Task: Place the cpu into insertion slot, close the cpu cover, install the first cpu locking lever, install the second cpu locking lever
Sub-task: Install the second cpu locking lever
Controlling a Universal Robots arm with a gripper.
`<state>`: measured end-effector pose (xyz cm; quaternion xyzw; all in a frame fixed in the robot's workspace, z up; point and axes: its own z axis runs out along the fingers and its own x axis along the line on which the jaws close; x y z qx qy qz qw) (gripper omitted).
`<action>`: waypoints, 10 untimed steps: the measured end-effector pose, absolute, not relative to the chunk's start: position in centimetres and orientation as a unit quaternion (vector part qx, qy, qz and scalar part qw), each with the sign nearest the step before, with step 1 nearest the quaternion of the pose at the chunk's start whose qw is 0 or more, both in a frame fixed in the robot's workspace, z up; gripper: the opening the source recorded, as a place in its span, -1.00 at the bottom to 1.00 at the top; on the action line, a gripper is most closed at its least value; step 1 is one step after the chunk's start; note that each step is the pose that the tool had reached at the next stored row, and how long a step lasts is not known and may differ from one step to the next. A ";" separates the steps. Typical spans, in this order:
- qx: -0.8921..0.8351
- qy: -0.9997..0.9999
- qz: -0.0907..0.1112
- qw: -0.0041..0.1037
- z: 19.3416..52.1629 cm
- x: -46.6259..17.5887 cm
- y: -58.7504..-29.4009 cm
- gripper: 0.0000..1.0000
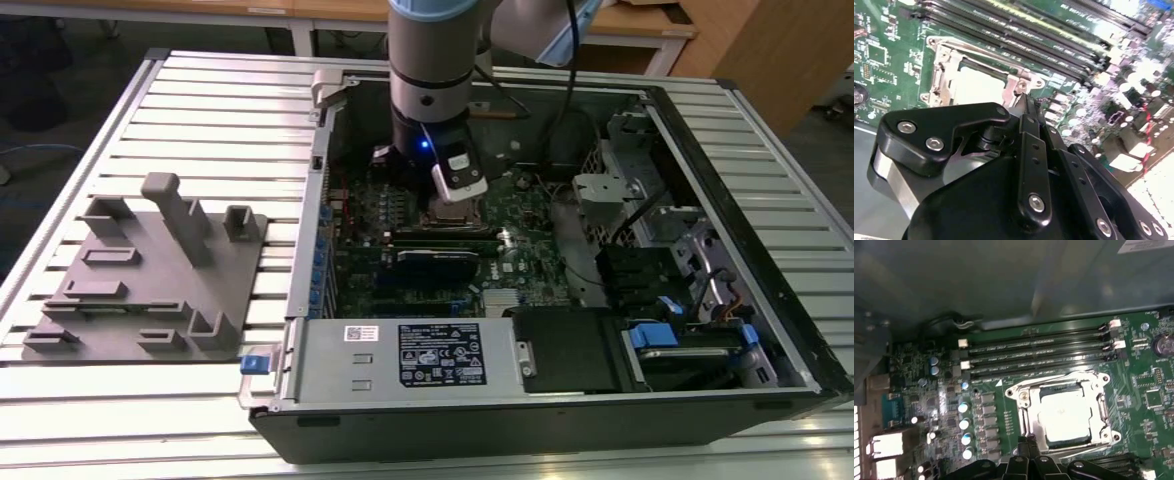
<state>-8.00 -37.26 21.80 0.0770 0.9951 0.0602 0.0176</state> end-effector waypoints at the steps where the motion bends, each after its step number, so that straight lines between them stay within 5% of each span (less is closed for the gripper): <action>1: 0.077 0.995 0.060 0.018 21.8 -7.9 -37.1 -0.80; 10: 0.077 0.995 0.060 0.017 21.7 -5.6 -36.7 -0.80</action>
